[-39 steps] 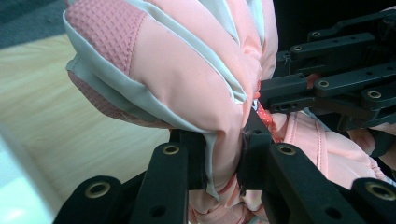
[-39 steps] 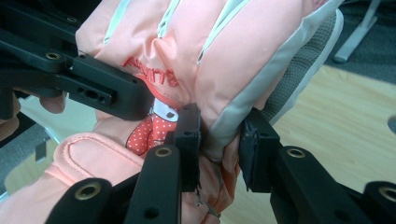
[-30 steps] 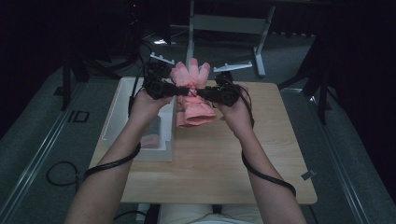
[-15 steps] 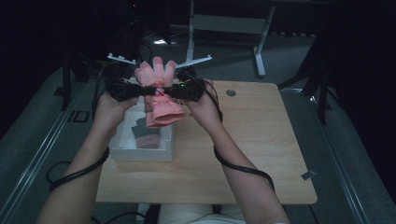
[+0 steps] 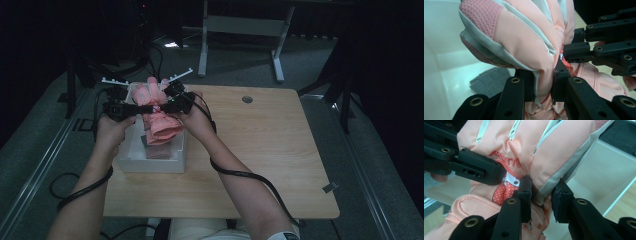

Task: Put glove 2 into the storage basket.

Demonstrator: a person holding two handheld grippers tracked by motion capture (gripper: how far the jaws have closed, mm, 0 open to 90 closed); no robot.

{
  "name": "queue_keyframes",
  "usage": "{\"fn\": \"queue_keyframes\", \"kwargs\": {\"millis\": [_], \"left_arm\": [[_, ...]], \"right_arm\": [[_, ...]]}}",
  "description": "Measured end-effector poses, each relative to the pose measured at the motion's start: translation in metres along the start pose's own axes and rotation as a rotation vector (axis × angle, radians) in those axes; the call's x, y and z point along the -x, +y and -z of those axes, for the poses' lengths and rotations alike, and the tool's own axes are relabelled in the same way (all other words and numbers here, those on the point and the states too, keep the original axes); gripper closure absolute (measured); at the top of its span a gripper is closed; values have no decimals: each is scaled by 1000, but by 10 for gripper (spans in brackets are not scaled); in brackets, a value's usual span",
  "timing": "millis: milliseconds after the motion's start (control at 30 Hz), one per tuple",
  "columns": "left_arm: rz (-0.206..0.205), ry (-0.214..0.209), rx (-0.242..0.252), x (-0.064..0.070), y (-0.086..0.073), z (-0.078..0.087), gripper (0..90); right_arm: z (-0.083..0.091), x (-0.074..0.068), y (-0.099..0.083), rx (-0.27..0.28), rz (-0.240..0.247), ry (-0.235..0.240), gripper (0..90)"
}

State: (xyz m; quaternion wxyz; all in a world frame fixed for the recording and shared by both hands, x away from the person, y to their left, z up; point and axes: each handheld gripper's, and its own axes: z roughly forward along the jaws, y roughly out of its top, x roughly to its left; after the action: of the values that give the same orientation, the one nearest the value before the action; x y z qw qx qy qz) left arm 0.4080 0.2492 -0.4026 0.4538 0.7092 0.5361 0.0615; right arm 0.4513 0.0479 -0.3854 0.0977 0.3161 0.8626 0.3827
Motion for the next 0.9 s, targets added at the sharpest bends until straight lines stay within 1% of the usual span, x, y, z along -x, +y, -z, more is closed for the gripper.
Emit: {"fn": "queue_keyframes", "kwargs": {"millis": [33,67,167,200,233,300,333,367,400,433,467,500,533,567,600,633,667,700,733,800,900], "left_arm": [[0,0,0,0,0,0,758],[23,6,-1,-5,-6,-8,757],[49,19,-13,-13,-13,-19,757],[67,21,-22,-16,-18,-23,757],[63,35,-33,-16,-18,-24,757],[30,89,-53,-11,-19,-27,756],[13,113,-76,-9,-19,-29,755],[13,126,-86,-8,-19,-31,755],[13,126,-86,-8,-19,-31,755],[16,159,-116,-5,-21,-37,755],[16,159,-116,-5,-21,-37,755],[24,185,-117,-2,-23,-41,756],[34,195,-114,-1,-24,-42,756],[41,195,-114,-2,-25,-43,755],[61,190,-109,-3,-27,-44,755],[72,187,-107,-4,-29,-45,755],[89,175,-115,-7,-32,-47,755],[100,166,-117,-9,-34,-48,754],[117,152,-115,-13,-37,-49,753],[102,166,-117,-11,-37,-50,752],[101,171,-122,-10,-37,-51,745]], "right_arm": [[-6,2,-3,-11,0,-2,718],[-13,4,-6,-22,-7,-2,719],[-26,6,-12,-43,-16,-7,721],[-29,7,-14,-51,-17,-8,721],[-35,7,-17,-68,-26,-5,722],[-41,7,-20,-78,-37,4,724],[-43,6,-20,-90,-33,-1,726],[-46,5,-21,-110,-25,-9,730],[-46,5,-21,-110,-25,-9,730],[-51,4,-24,-141,-22,-22,744],[-52,3,-25,-151,-18,-33,745],[-53,0,-24,-160,-4,-54,746],[-54,-1,-24,-170,1,-65,745],[-55,-1,-23,-179,4,-72,745],[-55,-1,-23,-185,-1,-73,744],[-56,-2,-22,-200,1,-80,742],[-57,-2,-22,-214,8,-86,737],[-59,-4,-21,-246,22,-96,726],[-60,-5,-20,-262,36,-100,720],[-61,-6,-19,-284,44,-107,704],[-61,-6,-19,-297,32,-119,685]]}}
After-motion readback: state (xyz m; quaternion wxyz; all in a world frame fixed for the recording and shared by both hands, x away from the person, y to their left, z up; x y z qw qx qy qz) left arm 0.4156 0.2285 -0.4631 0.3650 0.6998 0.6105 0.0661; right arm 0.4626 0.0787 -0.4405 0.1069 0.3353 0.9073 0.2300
